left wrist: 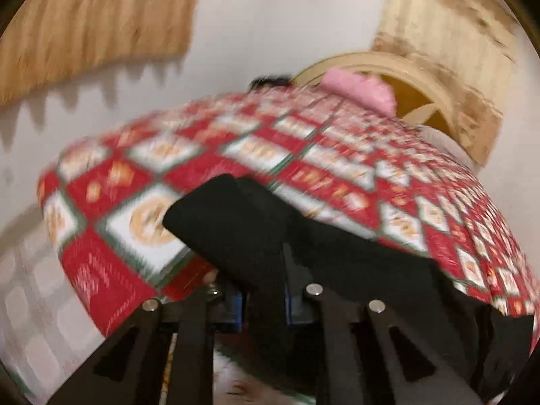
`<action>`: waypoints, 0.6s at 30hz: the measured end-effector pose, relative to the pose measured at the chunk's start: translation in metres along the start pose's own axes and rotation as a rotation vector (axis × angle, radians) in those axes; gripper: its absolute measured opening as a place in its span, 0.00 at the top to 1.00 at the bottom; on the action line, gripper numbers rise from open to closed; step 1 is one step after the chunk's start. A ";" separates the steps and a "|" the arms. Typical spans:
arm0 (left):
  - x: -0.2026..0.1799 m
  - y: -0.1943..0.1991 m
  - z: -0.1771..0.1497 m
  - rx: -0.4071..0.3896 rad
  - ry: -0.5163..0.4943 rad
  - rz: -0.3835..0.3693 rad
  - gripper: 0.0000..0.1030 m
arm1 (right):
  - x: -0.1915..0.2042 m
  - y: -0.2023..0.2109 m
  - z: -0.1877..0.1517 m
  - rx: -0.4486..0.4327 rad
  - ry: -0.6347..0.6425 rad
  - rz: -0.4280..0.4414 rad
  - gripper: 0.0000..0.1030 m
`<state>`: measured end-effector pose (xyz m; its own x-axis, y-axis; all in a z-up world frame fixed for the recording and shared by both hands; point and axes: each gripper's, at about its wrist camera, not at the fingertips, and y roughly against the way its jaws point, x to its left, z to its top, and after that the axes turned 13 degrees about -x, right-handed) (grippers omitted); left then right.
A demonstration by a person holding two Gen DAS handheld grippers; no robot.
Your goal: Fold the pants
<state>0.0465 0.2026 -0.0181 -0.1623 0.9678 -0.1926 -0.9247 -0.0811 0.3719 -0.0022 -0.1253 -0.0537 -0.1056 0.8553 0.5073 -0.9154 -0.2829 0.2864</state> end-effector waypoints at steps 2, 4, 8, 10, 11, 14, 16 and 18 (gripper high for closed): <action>-0.025 0.015 0.009 -0.059 -0.074 -0.068 0.84 | -0.012 0.005 0.005 -0.024 -0.024 -0.029 0.98; -0.063 0.036 0.014 -0.121 -0.179 -0.169 0.84 | -0.027 0.011 0.011 -0.040 -0.058 -0.066 0.98; -0.123 0.064 0.005 -0.151 -0.305 -0.354 0.84 | -0.054 0.025 0.016 -0.075 -0.147 -0.095 0.97; -0.155 0.075 -0.007 -0.140 -0.367 -0.468 0.84 | -0.066 0.034 0.019 -0.101 -0.181 -0.113 0.97; -0.176 0.083 -0.020 -0.139 -0.425 -0.525 0.84 | -0.071 0.038 0.020 -0.110 -0.190 -0.122 0.97; -0.213 0.092 -0.052 -0.108 -0.530 -0.621 0.84 | -0.085 0.049 0.023 -0.133 -0.235 -0.135 0.97; -0.227 0.091 -0.069 -0.074 -0.569 -0.649 0.84 | -0.091 0.055 0.023 -0.140 -0.256 -0.139 0.97; -0.238 0.084 -0.096 -0.039 -0.665 -0.623 0.84 | -0.096 0.057 0.022 -0.137 -0.275 -0.140 0.97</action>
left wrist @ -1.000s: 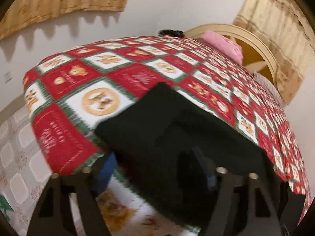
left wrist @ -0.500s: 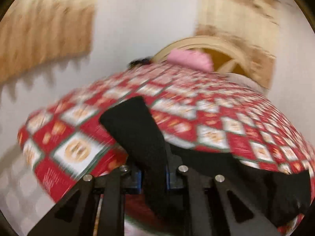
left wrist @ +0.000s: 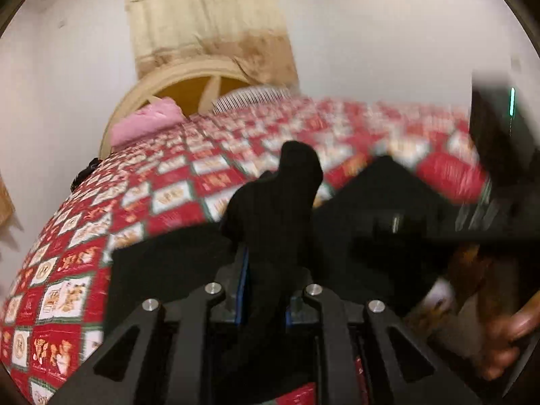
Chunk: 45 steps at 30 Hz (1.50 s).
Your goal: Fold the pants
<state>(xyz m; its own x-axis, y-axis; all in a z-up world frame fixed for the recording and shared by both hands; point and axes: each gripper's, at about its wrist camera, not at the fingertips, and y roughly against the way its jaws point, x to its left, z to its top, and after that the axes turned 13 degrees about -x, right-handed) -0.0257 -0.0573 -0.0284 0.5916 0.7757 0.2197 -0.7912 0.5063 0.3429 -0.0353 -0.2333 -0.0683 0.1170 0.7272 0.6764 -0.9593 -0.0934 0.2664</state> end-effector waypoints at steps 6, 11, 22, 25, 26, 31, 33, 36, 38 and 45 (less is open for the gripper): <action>-0.005 0.000 -0.009 0.038 -0.093 0.001 0.65 | -0.011 0.000 0.008 0.012 -0.119 0.086 0.78; 0.005 0.021 -0.007 -0.007 -0.097 -0.045 0.33 | -0.002 0.001 0.015 0.001 -0.125 0.128 0.45; 0.106 0.062 -0.005 -0.033 0.222 0.154 0.15 | 0.030 -0.017 0.018 -0.002 -0.036 0.074 0.45; 0.121 0.065 -0.012 -0.034 0.238 0.205 0.15 | 0.045 -0.007 0.019 0.021 -0.001 0.130 0.45; 0.123 0.064 -0.015 -0.025 0.233 0.222 0.15 | 0.051 -0.006 0.016 0.038 0.016 0.137 0.45; 0.137 0.052 -0.033 0.039 0.298 0.237 0.15 | 0.083 -0.028 -0.022 0.166 0.308 -0.016 0.48; 0.139 0.050 -0.037 0.064 0.338 0.217 0.15 | 0.082 -0.037 -0.031 0.202 0.329 -0.013 0.81; 0.136 0.054 -0.037 0.064 0.317 0.221 0.15 | 0.079 -0.033 -0.032 0.228 0.353 -0.004 0.92; 0.135 0.054 -0.036 0.061 0.294 0.229 0.15 | 0.083 -0.021 -0.029 0.225 0.390 0.024 0.92; 0.143 0.046 -0.028 0.053 0.310 0.217 0.15 | 0.040 -0.012 -0.029 0.266 0.316 -0.023 0.93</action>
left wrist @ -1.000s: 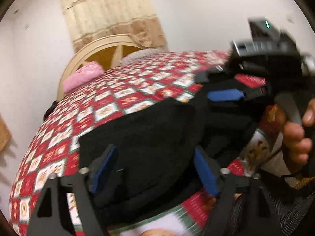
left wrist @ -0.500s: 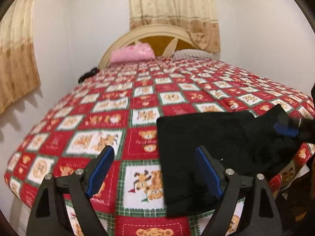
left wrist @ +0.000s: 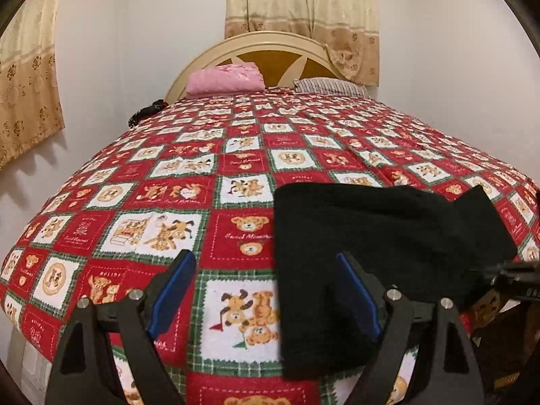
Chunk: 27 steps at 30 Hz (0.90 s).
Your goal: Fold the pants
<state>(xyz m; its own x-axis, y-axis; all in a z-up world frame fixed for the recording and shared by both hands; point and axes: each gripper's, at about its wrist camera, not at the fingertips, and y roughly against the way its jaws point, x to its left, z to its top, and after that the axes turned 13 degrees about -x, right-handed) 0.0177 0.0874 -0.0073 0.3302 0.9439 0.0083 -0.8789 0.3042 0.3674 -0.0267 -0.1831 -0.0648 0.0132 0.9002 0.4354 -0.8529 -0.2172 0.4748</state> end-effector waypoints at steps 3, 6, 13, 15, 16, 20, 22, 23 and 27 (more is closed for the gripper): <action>-0.008 -0.007 0.002 0.002 -0.047 0.004 0.15 | -0.005 0.001 0.004 -0.017 -0.028 0.015 0.93; -0.015 -0.015 -0.005 0.031 -0.082 0.016 0.15 | -0.008 0.010 0.008 -0.037 -0.070 0.057 0.84; -0.024 -0.022 -0.032 0.111 -0.094 0.030 0.15 | -0.024 0.034 0.035 -0.251 -0.139 0.024 0.29; -0.022 -0.021 -0.031 0.119 -0.081 0.027 0.15 | -0.021 0.015 0.037 -0.220 -0.120 0.030 0.29; -0.021 -0.021 -0.031 0.121 -0.074 0.025 0.15 | -0.016 0.001 0.035 -0.198 -0.098 0.023 0.29; -0.020 -0.015 -0.031 0.113 -0.083 0.026 0.15 | 0.008 -0.027 0.022 -0.130 0.003 -0.038 0.47; -0.016 -0.011 -0.032 0.107 -0.075 0.028 0.15 | 0.019 -0.030 0.015 -0.109 0.066 -0.065 0.52; -0.014 -0.009 -0.031 0.105 -0.064 0.027 0.15 | 0.022 -0.030 0.013 -0.103 0.092 -0.075 0.56; -0.001 -0.003 -0.024 0.072 -0.021 0.060 0.15 | 0.024 -0.027 0.007 -0.098 0.105 -0.063 0.77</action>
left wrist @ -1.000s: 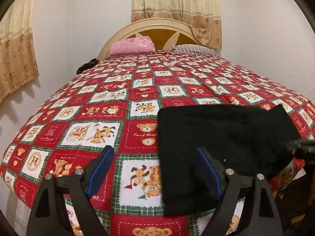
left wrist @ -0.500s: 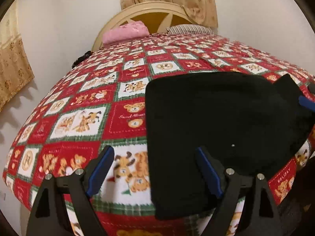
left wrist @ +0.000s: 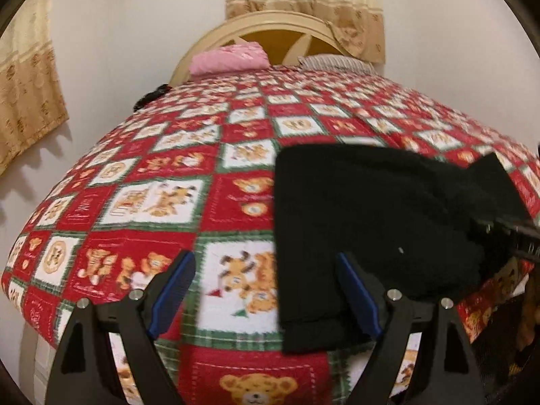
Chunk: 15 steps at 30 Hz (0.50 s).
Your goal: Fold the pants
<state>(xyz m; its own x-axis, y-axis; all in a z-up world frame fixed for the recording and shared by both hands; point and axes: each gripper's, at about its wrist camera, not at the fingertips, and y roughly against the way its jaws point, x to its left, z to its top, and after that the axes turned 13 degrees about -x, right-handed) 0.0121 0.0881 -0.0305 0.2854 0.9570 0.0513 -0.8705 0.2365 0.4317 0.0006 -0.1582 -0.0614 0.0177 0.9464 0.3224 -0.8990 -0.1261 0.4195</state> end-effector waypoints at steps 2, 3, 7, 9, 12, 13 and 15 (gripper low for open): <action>0.009 0.003 0.007 -0.020 0.037 0.019 0.15 | 0.013 0.001 0.002 -0.004 0.093 -0.028 0.78; 0.013 0.005 0.008 -0.025 0.048 0.026 0.15 | 0.020 0.004 0.006 -0.017 0.135 -0.030 0.78; 0.026 0.010 0.023 -0.065 0.061 0.069 0.15 | 0.042 0.034 0.035 -0.112 0.270 0.039 0.79; 0.029 0.011 0.030 -0.082 0.058 0.074 0.15 | 0.045 0.052 0.049 -0.128 0.338 0.063 0.79; 0.029 0.010 0.041 -0.107 0.053 0.067 0.15 | 0.034 0.072 0.063 -0.115 0.406 0.057 0.79; 0.026 0.008 0.044 -0.114 0.051 0.060 0.15 | 0.025 0.078 0.065 -0.105 0.430 0.029 0.79; 0.020 0.006 0.048 -0.117 0.042 0.044 0.15 | 0.006 0.081 0.066 -0.069 0.448 -0.011 0.79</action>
<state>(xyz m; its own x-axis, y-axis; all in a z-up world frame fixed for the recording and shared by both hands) 0.0320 0.1005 0.0162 0.2309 0.9725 0.0292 -0.9235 0.2096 0.3214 -0.0431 -0.1820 0.0303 -0.1505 0.9847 -0.0875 -0.9271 -0.1098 0.3585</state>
